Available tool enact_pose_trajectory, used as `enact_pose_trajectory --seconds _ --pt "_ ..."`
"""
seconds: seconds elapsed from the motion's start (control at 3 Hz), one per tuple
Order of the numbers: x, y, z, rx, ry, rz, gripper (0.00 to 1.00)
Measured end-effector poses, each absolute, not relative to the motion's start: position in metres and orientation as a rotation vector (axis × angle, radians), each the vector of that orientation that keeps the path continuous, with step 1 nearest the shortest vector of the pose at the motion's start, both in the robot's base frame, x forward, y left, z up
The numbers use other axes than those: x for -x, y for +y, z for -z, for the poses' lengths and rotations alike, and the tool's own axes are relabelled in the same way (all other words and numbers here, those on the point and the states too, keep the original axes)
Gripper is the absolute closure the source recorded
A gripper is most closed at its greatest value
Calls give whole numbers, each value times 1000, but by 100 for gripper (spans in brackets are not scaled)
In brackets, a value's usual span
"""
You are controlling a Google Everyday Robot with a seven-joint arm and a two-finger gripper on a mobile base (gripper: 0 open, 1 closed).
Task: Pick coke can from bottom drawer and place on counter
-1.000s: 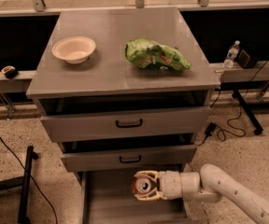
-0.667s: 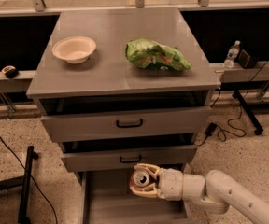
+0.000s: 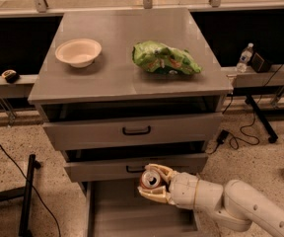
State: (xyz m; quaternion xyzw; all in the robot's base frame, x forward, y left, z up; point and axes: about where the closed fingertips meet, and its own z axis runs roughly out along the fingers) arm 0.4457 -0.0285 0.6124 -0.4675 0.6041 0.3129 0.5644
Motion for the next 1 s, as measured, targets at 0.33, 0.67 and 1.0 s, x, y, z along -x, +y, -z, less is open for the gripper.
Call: enact_pose_trajectory --seconds 0.33,0.67,1.0 --pt "-445 -28 -614 1102 1416 -742 100" --pt "-466 -34 -650 1045 1380 -775 100" --pt "-482 -47 -731 1060 1251 -752 100"
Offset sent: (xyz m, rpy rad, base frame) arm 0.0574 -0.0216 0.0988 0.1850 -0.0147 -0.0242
